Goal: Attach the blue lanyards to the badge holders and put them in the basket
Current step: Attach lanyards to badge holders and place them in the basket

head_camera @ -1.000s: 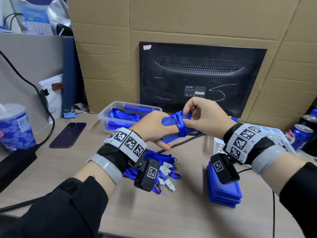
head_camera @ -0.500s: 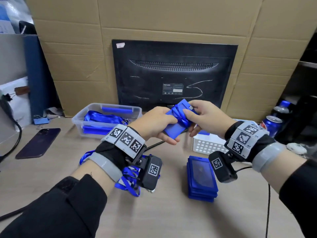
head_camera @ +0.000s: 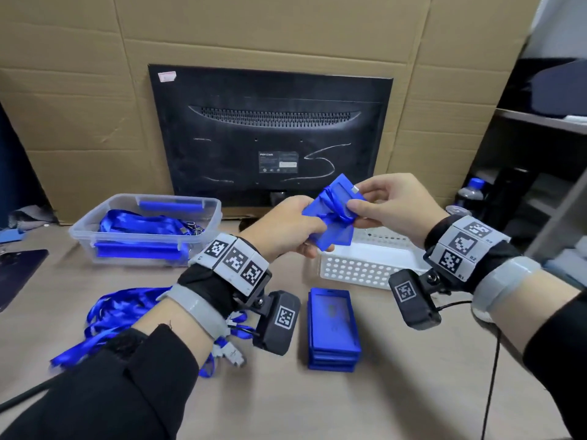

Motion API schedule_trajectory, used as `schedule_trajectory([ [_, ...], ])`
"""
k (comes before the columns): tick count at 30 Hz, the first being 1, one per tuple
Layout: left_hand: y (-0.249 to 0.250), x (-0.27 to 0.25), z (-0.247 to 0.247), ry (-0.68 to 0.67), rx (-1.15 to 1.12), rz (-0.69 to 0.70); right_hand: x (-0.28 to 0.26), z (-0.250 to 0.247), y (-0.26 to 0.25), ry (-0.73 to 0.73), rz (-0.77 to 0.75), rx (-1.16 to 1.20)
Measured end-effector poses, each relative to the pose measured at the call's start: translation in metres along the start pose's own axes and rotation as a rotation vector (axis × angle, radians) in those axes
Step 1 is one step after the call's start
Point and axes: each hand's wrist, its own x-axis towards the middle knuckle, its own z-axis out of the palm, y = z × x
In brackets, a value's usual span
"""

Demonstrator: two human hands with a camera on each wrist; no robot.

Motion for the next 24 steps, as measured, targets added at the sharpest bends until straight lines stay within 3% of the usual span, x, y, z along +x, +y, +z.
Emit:
schedule_trajectory([
  [6, -0.003, 0.023, 0.013, 0.117, 0.01, -0.091, 0.016, -0.026, 0.014, 0.135, -0.004, -0.149],
  [12, -0.013, 0.041, 0.017, 0.114, 0.012, -0.219, 0.039, -0.038, 0.039, 0.227, 0.042, -0.384],
  [16, -0.021, 0.056, 0.016, 0.145, 0.0, -0.299, 0.053, -0.031, 0.055, 0.169, 0.1, -0.498],
  [24, -0.033, 0.078, 0.012, 0.051, -0.005, -0.365, 0.082, -0.011, 0.077, 0.05, 0.14, -0.513],
])
